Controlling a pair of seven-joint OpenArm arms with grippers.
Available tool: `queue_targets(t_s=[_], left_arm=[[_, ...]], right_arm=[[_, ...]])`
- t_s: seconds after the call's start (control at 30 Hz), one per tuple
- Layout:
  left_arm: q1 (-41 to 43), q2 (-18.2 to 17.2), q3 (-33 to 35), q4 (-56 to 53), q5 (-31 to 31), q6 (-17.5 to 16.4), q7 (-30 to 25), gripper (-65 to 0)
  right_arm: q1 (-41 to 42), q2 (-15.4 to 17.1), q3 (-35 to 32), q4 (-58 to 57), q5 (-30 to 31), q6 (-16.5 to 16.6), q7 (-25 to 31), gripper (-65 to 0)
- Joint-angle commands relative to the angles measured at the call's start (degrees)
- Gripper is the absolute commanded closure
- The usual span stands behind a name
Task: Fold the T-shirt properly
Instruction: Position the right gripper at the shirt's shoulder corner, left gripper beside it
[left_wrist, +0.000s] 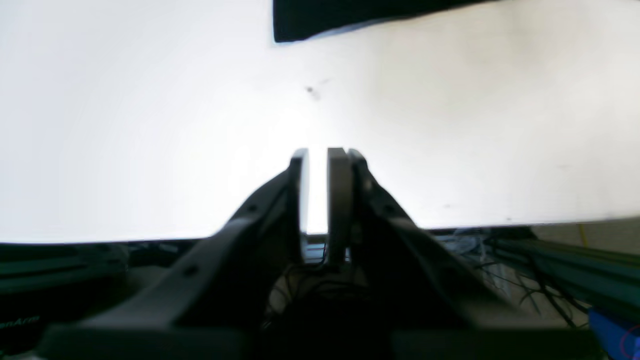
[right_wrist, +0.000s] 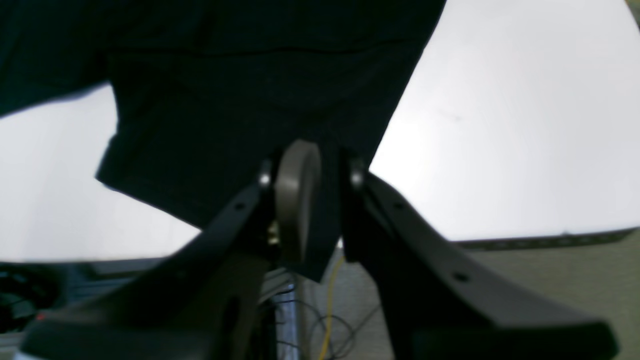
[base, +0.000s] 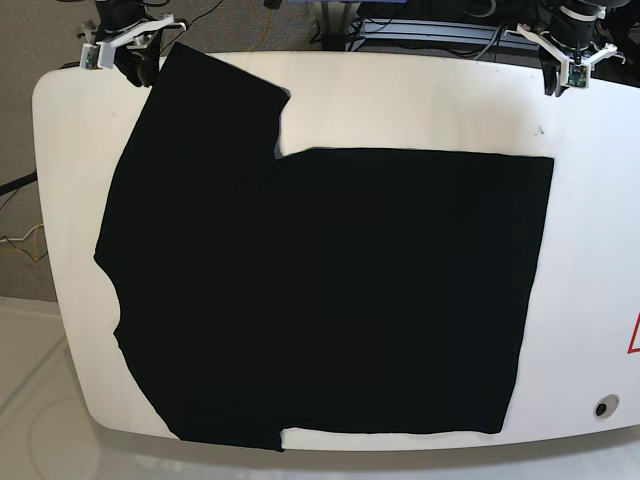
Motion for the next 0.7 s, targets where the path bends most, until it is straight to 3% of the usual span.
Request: queue_targets(t_s=[0.0, 0.1, 0.23, 0.37, 0.43, 0.67], left_arm=[[-0.51, -0.33, -0.65, 0.41, -1.41, -2.16, -0.52, -11.7], [-1.27, -0.22, -0.78, 0.3, -3.42, -6.52, 0.15, -16.9], [-2.51, -0.17, -0.95, -0.03, -4.57, -9.11, 1.78, -23.0], [-3.79, -0.18, -0.96, -0.27, -5.01, -7.86, 2.6, -25.1], [-5.24, 0.41, -0.95, 0.25, -4.85, -4.09, 2.97, -24.5], [-6.84, 0.45, -0.32, 0.31, -3.95, -1.3, 5.15, -20.2]], right_arm=[[0.53, 0.64, 0.64, 1.32, 2.26, 2.9, -0.18, -14.9], [1.68, 0.87, 0.07, 1.42, 4.31, 7.08, -2.04, -18.4], [3.31, 0.91, 0.38, 1.49, 6.01, 9.95, -5.74, -21.4], [4.82, 1.05, 0.5, 1.42, 7.19, 11.41, -9.21, -22.8], [6.66, 1.28, 0.95, 0.45, 8.19, 12.8, -12.83, -23.2], [9.94, 1.46, 1.39, -0.39, 8.28, 13.05, -15.26, -22.5]])
